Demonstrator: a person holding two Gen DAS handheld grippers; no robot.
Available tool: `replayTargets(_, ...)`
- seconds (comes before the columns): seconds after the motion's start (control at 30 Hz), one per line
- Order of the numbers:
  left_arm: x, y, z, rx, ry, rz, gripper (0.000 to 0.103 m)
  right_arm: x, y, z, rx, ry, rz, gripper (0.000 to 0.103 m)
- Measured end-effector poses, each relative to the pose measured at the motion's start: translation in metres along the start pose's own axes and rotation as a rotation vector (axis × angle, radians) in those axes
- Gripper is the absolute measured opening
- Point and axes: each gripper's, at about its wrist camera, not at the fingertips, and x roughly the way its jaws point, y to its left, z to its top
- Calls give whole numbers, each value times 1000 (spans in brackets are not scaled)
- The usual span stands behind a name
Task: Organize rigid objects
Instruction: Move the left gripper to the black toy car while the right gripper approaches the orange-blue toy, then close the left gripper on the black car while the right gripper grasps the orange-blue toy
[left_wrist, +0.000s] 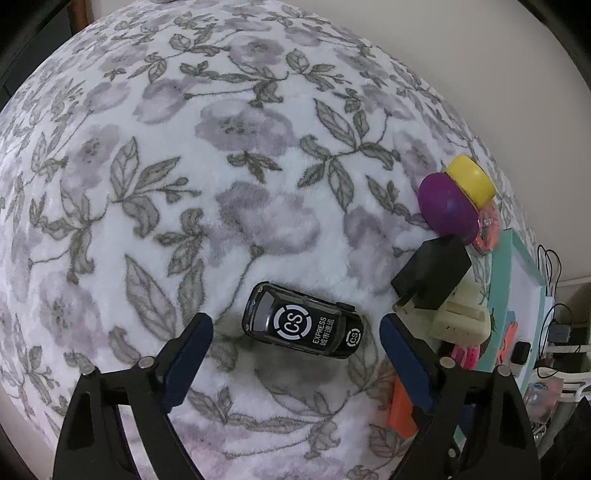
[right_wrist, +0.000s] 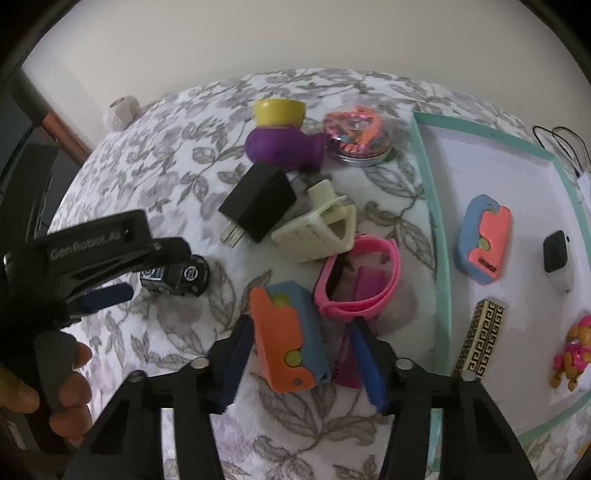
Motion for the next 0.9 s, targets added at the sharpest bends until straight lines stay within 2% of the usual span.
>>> replayTargets(0.17, 4, 5, 1, -49, 16, -57, 89, 4, 5, -2, -21, 16, 7, 46)
replayTargets(0.23, 2, 8, 1, -66, 10, -79, 72, 6, 5, -3, -26, 25, 15, 46)
replayTargets(0.27, 1, 9, 1, -71, 4, -83, 70, 8, 5, -4, -26, 28, 19, 46)
replayTargets(0.53, 0, 13, 4, -80, -54, -154, 69, 11, 8, -4, -39, 29, 9, 46)
replayTargets(0.7, 5, -3, 3, -13, -90, -194, 69, 11, 7, -3, -29, 29, 35, 46)
replayTargets(0.77, 6, -10, 2, 25, -93, -175, 69, 10, 6, -4, -26, 30, 38, 46)
replayTargets(0.9, 6, -17, 1, 71, -77, -86, 55, 12, 5, -3, -24, 34, 35, 46)
